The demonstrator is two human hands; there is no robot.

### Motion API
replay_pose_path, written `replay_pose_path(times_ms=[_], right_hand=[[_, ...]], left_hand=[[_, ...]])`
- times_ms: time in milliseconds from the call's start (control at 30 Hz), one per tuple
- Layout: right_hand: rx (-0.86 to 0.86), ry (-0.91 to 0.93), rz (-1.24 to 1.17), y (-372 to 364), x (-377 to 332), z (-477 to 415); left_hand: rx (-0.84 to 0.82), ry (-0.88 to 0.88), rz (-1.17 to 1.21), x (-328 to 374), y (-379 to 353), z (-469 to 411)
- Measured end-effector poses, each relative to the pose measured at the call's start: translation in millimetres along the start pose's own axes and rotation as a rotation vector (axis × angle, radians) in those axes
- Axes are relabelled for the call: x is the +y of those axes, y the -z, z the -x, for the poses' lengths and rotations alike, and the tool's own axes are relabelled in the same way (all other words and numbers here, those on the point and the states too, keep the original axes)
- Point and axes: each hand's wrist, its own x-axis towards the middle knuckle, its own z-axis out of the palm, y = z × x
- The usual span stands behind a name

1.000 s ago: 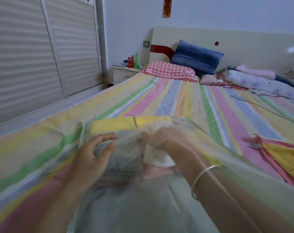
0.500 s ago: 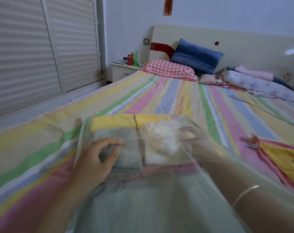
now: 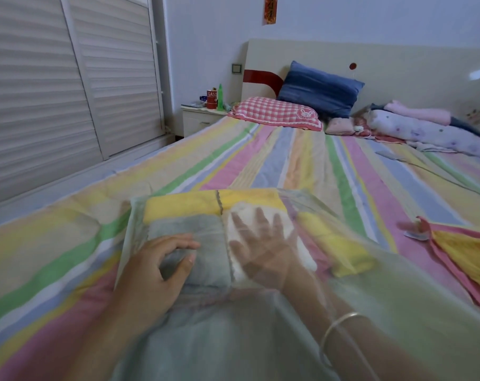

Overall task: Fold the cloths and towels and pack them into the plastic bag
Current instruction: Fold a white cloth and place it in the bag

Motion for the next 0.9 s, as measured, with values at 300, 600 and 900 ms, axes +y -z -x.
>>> replay_pose_path(times_ms=[300, 600, 900], right_hand=[[-0.222, 0.001, 0.044, 9, 5, -3], [0.127, 0.248, -0.065, 79, 8, 135], [-0.18, 0.124, -0.264, 153, 61, 313]], left_hand=[[-0.029, -0.022, -0.01, 37, 12, 10], [-0.349, -0.13, 0.096, 158, 10, 42], [-0.562, -0.191, 0.103, 285, -56, 102]])
